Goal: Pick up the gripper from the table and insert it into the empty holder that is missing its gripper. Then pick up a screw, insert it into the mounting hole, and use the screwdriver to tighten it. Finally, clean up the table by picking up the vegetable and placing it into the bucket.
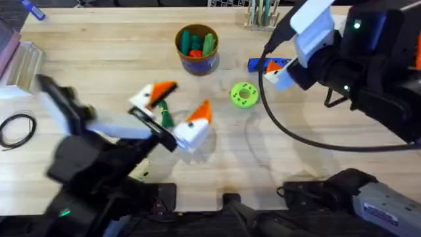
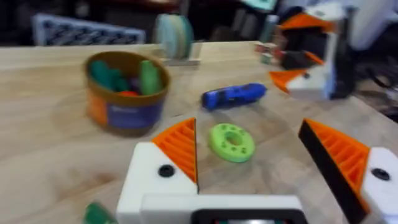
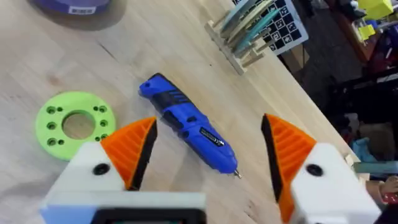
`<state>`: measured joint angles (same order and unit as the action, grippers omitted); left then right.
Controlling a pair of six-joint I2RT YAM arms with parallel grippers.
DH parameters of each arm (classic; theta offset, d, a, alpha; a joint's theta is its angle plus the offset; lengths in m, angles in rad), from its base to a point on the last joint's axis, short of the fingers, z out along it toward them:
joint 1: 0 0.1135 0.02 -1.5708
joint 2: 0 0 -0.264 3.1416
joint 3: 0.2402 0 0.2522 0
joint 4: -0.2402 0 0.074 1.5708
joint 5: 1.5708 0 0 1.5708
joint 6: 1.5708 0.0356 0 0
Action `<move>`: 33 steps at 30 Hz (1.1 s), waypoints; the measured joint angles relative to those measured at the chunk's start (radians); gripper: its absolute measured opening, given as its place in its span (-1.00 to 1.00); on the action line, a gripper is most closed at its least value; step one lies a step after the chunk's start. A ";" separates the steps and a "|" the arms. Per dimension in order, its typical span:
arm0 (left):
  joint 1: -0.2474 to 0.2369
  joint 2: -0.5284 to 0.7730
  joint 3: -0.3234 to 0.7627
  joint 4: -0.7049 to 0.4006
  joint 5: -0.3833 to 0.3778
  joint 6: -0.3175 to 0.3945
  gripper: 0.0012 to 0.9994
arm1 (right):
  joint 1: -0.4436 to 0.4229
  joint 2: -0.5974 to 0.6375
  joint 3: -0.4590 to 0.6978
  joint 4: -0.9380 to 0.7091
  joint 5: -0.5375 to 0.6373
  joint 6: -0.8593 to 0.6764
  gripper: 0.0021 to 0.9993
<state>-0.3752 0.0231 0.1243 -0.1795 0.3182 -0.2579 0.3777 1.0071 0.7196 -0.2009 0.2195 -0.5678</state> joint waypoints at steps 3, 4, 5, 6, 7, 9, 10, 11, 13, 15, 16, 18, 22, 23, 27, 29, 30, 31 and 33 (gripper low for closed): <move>0.000 0.065 0.177 -0.228 -0.161 -0.024 0.97 | 0.016 -0.006 0.000 -0.010 0.000 0.004 0.98; 0.000 0.096 0.230 -0.295 -0.206 -0.028 0.97 | 0.020 -0.006 0.000 -0.011 0.000 0.007 0.98; 0.000 0.134 0.288 -0.370 -0.252 -0.031 0.97 | 0.024 -0.006 0.000 -0.012 0.000 0.008 0.98; 0.000 0.188 0.353 -0.454 -0.300 -0.035 0.97 | 0.029 -0.006 0.000 -0.012 0.000 0.009 0.98; 0.000 0.237 0.404 -0.521 -0.332 -0.037 0.97 | 0.032 -0.006 0.000 -0.012 0.000 0.011 0.98; 0.000 0.358 0.508 -0.657 -0.386 -0.039 0.97 | 0.039 -0.006 0.000 -0.012 -0.001 0.012 0.98; 0.000 0.419 0.552 -0.708 -0.404 -0.041 0.97 | 0.041 -0.006 0.000 -0.012 -0.001 0.012 0.98; 0.002 0.490 0.600 -0.761 -0.420 -0.042 0.97 | 0.041 -0.006 0.000 -0.012 -0.003 0.012 0.98; 0.010 0.628 0.676 -0.820 -0.436 -0.042 0.97 | 0.043 -0.006 0.000 -0.013 -0.003 0.012 0.98; 0.021 0.742 0.726 -0.841 -0.436 -0.043 0.97 | 0.043 -0.006 0.000 -0.013 -0.003 0.014 0.98; 0.028 0.797 0.747 -0.847 -0.429 -0.043 0.97 | 0.043 -0.006 0.000 -0.013 -0.003 0.014 0.98; 0.039 0.896 0.781 -0.869 -0.403 -0.046 0.97 | 0.043 -0.006 0.000 -0.013 -0.003 0.014 0.99; 0.079 1.033 0.804 -0.914 -0.366 -0.109 0.97 | 0.043 -0.006 0.000 -0.013 -0.003 0.014 0.99; 0.094 1.055 0.804 -0.913 -0.362 -0.138 0.97 | 0.043 -0.006 0.000 -0.013 -0.003 0.014 0.99; 0.155 1.152 0.806 -0.890 -0.356 -0.238 0.97 | 0.043 -0.006 0.000 -0.013 -0.003 0.014 0.99; 0.170 1.208 0.806 -0.861 -0.356 -0.264 0.97 | 0.043 -0.006 0.000 -0.013 -0.003 0.014 0.99; 0.172 1.241 0.806 -0.838 -0.355 -0.274 0.97 | 0.043 -0.006 0.000 -0.013 -0.003 0.014 0.99; 0.172 1.269 0.806 -0.814 -0.355 -0.280 0.97 | 0.043 -0.006 0.000 -0.013 -0.003 0.014 0.99; 0.172 1.332 0.806 -0.765 -0.344 -0.291 0.98 | 0.043 -0.006 0.000 -0.013 -0.003 0.014 0.98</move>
<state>-0.2031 1.3555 0.9306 -0.9450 -0.0259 -0.5487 0.4210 1.0008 0.7197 -0.2138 0.2161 -0.5533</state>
